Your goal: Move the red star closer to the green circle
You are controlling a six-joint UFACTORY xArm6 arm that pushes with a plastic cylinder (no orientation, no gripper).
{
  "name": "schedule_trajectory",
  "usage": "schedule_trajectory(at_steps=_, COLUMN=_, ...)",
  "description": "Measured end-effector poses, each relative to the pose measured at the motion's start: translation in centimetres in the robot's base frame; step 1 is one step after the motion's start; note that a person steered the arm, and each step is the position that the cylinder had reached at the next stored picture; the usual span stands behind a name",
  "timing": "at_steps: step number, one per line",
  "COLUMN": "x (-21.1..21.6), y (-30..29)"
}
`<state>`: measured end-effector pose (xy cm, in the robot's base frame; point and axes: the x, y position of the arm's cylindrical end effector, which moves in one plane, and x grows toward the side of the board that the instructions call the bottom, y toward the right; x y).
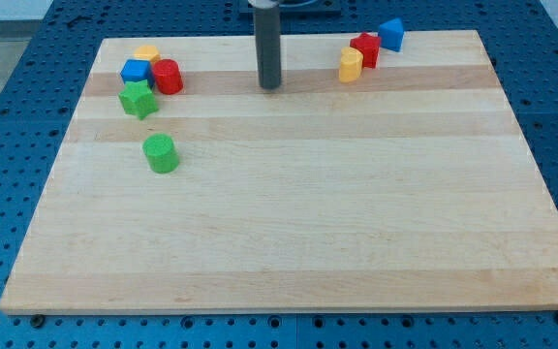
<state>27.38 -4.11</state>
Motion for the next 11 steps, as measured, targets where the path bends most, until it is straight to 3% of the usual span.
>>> schedule_trajectory(at_steps=1, x=-6.1, y=2.1)
schedule_trajectory(at_steps=2, x=-7.8, y=5.8)
schedule_trajectory(at_steps=4, x=-4.3, y=14.1)
schedule_trajectory(at_steps=6, x=-4.7, y=18.6)
schedule_trajectory(at_steps=9, x=5.2, y=20.9)
schedule_trajectory(at_steps=11, x=4.4, y=26.1)
